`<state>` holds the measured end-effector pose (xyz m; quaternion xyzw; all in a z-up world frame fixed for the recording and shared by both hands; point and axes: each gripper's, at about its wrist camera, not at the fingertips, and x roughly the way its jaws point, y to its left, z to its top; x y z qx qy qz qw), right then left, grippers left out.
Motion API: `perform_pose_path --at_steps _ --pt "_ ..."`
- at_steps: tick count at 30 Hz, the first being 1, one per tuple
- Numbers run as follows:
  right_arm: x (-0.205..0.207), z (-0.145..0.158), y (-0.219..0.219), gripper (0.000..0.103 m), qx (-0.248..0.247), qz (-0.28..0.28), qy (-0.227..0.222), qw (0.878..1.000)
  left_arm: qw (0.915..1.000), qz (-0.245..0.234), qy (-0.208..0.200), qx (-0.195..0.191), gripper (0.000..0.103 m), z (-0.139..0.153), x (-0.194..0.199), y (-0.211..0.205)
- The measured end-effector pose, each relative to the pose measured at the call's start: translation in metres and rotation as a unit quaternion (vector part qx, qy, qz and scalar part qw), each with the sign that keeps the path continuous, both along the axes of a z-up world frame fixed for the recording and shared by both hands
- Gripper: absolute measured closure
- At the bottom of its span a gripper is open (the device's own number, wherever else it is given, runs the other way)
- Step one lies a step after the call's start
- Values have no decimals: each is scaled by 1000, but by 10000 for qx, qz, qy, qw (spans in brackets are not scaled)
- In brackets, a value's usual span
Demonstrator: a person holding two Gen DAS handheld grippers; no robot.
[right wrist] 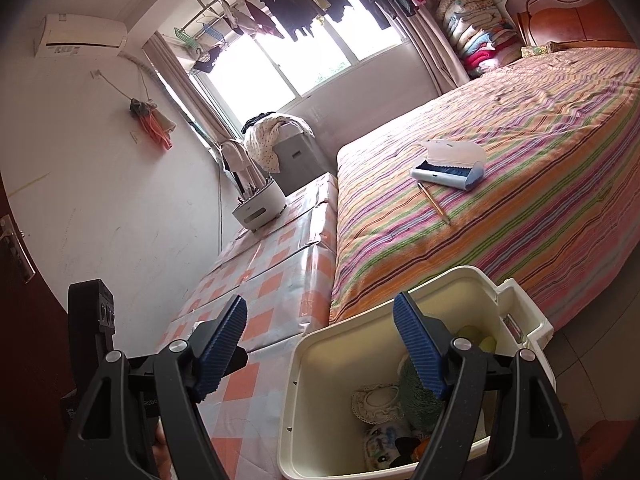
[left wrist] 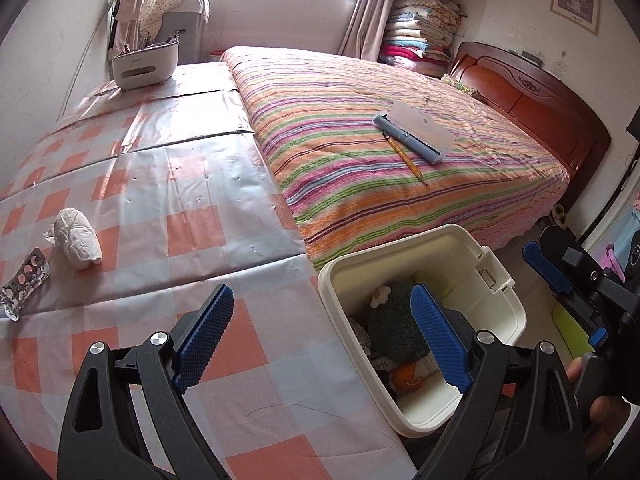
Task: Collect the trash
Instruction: 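Move both open tools back to the blister pack and white tissue on the table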
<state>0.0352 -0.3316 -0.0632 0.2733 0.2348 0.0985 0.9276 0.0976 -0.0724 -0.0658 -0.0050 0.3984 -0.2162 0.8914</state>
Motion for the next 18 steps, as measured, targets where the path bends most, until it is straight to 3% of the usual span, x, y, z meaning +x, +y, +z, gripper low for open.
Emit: perform_pose_path --at_steps 5,9,13,18 --pt "7 -2 21 26 -14 216 35 9998 9994 344 25 82 14 -1 7 34" --pt "13 -3 36 26 -5 398 76 9992 9974 615 -18 385 14 -3 13 65" --pt "20 -4 51 26 -12 557 109 9984 9928 644 -125 1005 14 -3 19 97" --pt "26 -7 67 26 -24 744 165 9971 9782 543 -514 1936 14 4 29 139"
